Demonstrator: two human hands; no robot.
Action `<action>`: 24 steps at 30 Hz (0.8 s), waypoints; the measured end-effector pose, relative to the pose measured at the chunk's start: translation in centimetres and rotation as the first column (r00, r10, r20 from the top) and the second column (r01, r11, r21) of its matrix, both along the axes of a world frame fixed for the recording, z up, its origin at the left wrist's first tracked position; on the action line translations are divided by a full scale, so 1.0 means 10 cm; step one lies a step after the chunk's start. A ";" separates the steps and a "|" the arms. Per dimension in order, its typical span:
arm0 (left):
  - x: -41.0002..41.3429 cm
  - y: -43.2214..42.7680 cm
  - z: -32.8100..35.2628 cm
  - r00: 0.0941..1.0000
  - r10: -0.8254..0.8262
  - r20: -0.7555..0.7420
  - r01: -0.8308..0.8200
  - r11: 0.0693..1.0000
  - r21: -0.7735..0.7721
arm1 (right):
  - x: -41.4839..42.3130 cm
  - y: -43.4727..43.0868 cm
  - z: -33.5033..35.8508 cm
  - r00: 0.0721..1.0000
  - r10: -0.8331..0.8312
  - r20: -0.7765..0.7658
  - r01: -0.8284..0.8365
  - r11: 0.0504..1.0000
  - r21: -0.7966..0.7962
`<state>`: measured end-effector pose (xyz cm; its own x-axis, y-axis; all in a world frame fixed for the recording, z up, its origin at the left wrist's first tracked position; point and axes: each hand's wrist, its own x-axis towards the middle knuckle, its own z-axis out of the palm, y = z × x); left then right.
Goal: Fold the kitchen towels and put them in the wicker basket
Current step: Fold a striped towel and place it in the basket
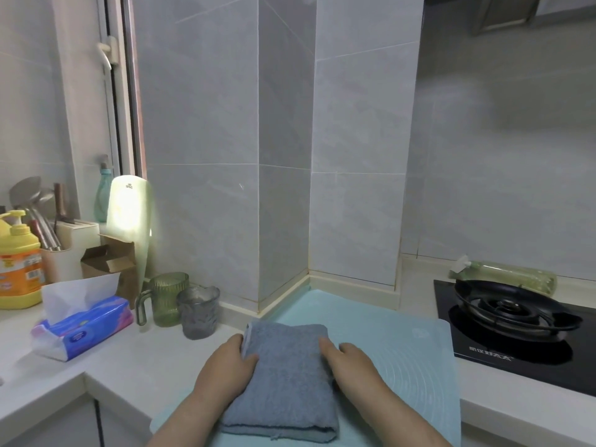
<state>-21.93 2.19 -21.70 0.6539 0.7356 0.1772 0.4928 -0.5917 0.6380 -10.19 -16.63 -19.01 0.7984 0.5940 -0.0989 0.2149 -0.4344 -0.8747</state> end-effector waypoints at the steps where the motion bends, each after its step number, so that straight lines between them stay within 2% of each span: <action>1: 0.01 -0.01 -0.01 1.000 0.015 -0.009 -0.015 1.000 0.021 | 0.00 0.08 0.06 0.995 -0.045 -0.086 0.044 0.999 -0.014; 3: 0.00 -0.05 -0.02 0.999 0.052 0.006 -0.052 0.998 0.041 | -0.04 0.23 0.14 0.972 -0.054 -0.229 0.059 0.998 0.017; 8: -0.07 -0.12 -0.06 0.984 0.147 0.105 -0.157 0.983 0.095 | 0.01 0.43 0.02 0.976 -0.064 -0.209 0.075 0.996 0.041; 10: -0.10 -0.14 -0.03 0.977 0.160 0.140 -0.179 0.975 0.131 | 0.02 0.43 0.03 0.994 -0.014 -0.104 0.022 0.997 0.078; 12: -0.11 -0.14 0.02 0.972 0.126 0.197 -0.158 0.975 0.154 | 0.03 0.37 0.13 0.992 0.066 0.104 -0.072 0.996 0.056; 15: -0.08 -0.14 0.18 0.943 0.010 0.333 -0.056 0.990 0.127 | 0.09 0.27 0.40 0.899 0.223 0.376 -0.240 0.971 -0.002; 18: -0.03 -0.16 0.49 0.914 -0.107 0.391 0.090 0.994 0.061 | 0.08 0.14 0.78 0.775 0.400 0.489 -0.406 0.908 -0.100; 20: -0.03 -0.21 0.71 0.895 -0.234 0.381 0.243 0.970 0.026 | 0.06 0.06 1.03 0.709 0.473 0.523 -0.449 0.875 -0.183; 22: -0.05 -0.23 0.84 0.852 -0.337 0.401 0.426 0.891 -0.155 | 0.05 -0.01 1.25 0.679 0.522 0.516 -0.468 0.850 -0.243; 24: -0.08 -0.27 0.88 0.798 -0.365 0.479 0.555 0.754 -0.351 | 0.07 -0.07 1.40 0.665 0.540 0.515 -0.462 0.840 -0.285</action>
<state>-22.78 -0.46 -12.86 0.8890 0.4131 0.1977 -0.0838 -0.2777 0.9570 -9.51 -17.38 -5.03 0.3150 0.9352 0.1617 0.8566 -0.2068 -0.4726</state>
